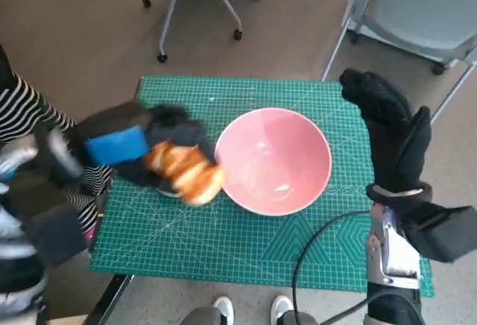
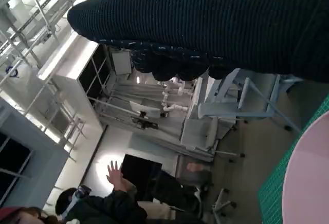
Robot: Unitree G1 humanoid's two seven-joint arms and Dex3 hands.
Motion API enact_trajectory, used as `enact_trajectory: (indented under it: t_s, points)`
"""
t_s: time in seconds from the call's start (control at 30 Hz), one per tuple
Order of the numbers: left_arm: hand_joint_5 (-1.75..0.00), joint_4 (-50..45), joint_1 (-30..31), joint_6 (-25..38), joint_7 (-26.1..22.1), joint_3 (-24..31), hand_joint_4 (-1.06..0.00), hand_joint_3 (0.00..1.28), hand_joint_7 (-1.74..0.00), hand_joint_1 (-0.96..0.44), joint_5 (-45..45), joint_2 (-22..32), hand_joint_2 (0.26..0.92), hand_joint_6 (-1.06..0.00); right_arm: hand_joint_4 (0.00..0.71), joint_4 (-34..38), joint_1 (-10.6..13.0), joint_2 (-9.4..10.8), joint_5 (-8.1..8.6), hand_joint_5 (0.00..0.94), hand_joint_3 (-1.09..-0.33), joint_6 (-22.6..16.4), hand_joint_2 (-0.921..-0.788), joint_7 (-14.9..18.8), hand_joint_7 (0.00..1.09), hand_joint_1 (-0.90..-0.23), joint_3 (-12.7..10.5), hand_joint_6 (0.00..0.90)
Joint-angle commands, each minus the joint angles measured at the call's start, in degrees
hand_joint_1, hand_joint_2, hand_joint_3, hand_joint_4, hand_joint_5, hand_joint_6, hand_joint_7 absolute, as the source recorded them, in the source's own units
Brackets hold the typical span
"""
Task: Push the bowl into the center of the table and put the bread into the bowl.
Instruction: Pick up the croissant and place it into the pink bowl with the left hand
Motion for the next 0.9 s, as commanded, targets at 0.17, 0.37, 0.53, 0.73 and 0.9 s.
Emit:
enact_trajectory:
  t_s: [0.17,0.37,0.53,0.73,0.9]
  points:
    - [-1.08,3.1,-9.7,6.1,-0.1,-7.2,-0.72,0.05,-1.18,0.00,7.3,-4.2,0.915,-0.66,0.214,-0.8,2.6,0.0,0.28,0.001,-0.671,0.9,-0.921,-0.4,0.54,-0.686,-0.4,0.120]
    - [-1.14,14.6,-16.1,2.6,0.5,-12.4,-0.73,0.04,-1.11,0.00,10.6,-10.3,0.915,-0.67,0.210,-1.2,3.2,-0.2,0.24,0.000,-0.669,1.2,-0.921,-0.5,0.53,-0.687,-0.7,0.122]
    - [-1.19,26.6,-20.6,-3.3,3.6,-15.9,-0.73,0.05,-1.05,0.00,15.0,-14.5,0.911,-0.68,0.210,-1.8,3.5,-0.1,-0.03,0.000,-0.667,1.5,-0.921,-0.9,0.53,-0.688,-0.9,0.124]
    - [-1.17,39.5,-24.5,-8.5,9.1,-17.7,-0.73,0.05,-1.10,0.00,18.8,-19.3,0.915,-0.65,0.209,-2.8,4.2,0.1,-0.36,0.000,-0.667,2.0,-0.921,-1.6,0.53,-0.687,-0.8,0.125]
    - [-1.12,46.7,-26.5,-11.2,13.2,-18.7,-0.73,0.05,-1.16,0.00,21.6,-21.8,0.919,-0.63,0.208,-3.5,4.6,0.1,-0.40,0.000,-0.662,2.5,-0.921,-2.1,0.53,-0.686,-0.8,0.126]
